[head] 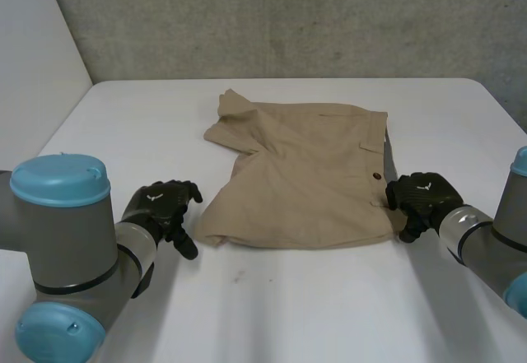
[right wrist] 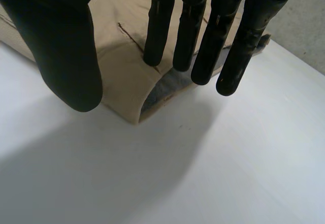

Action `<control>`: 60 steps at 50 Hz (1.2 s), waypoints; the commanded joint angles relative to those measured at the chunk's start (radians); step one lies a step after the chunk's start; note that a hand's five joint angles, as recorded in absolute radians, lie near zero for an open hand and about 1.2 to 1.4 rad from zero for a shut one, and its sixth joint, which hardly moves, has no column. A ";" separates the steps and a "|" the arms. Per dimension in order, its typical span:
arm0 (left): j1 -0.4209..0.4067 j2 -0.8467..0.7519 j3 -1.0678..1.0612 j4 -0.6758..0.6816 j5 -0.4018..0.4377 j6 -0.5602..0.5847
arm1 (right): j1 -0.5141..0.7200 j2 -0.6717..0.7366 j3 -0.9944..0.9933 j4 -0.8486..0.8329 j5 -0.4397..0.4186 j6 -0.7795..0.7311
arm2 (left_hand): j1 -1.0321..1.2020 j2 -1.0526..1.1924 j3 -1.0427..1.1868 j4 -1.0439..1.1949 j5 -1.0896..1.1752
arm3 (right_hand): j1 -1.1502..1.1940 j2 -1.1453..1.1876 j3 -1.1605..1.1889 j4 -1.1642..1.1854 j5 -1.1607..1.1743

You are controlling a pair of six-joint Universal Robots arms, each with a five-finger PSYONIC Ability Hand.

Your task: Fold the shorts.

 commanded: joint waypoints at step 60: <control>-0.041 0.259 0.173 0.066 -0.086 0.281 | -0.059 -0.420 0.018 0.074 0.030 0.012 | 0.980 0.978 0.977 0.975 0.974 | 0.760 0.636 0.641 0.642 0.666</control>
